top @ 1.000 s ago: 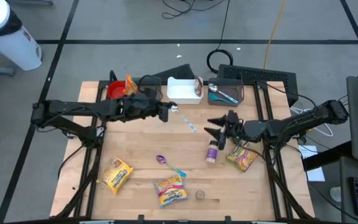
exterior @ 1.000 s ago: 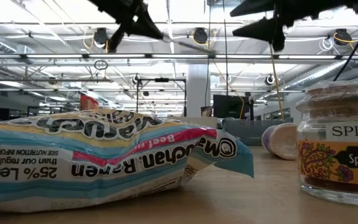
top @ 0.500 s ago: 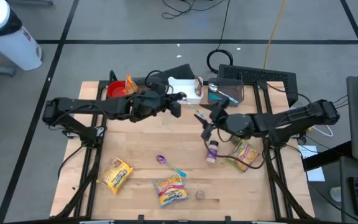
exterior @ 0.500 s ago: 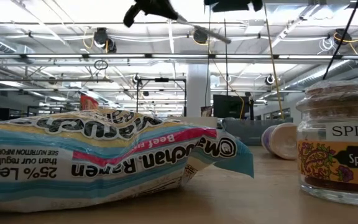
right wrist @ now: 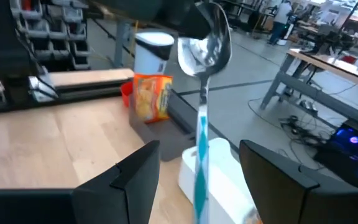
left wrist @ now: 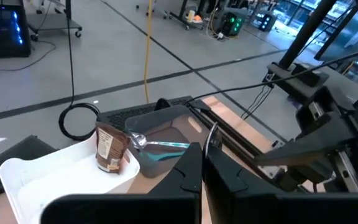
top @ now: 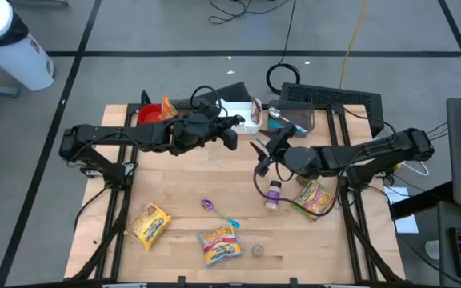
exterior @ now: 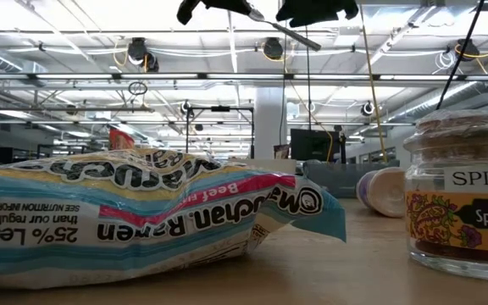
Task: Pick & Place Food Item
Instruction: Put the light blue spoon into the right black bin
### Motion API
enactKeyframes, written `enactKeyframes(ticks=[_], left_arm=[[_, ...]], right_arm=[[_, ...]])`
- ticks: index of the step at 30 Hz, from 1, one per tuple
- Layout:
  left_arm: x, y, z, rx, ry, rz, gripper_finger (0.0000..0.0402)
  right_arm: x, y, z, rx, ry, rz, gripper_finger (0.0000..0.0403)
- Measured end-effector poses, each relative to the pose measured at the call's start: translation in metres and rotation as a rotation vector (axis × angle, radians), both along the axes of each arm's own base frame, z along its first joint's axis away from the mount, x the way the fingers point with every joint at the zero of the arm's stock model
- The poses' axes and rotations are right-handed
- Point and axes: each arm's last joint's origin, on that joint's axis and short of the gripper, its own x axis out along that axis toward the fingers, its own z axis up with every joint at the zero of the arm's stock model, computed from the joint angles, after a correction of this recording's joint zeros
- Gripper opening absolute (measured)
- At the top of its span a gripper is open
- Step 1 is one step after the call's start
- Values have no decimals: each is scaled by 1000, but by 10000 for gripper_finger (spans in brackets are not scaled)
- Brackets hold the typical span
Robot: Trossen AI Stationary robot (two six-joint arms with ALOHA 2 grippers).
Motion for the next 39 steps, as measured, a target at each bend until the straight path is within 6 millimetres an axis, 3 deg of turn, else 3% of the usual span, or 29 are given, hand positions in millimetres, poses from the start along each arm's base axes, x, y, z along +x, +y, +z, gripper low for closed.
enactKeyframes(ticks=[13,29,39], left_arm=[[0,0,0,-5,-7,0,3],[0,0,1,-6,-10,1,4],[1,6,0,-26,-10,-42,41]], right_arm=[[-2,-12,-9,35,63,-51,194],[-1,-15,-10,70,63,-6,21],[-1,-16,-10,63,70,-9,19]])
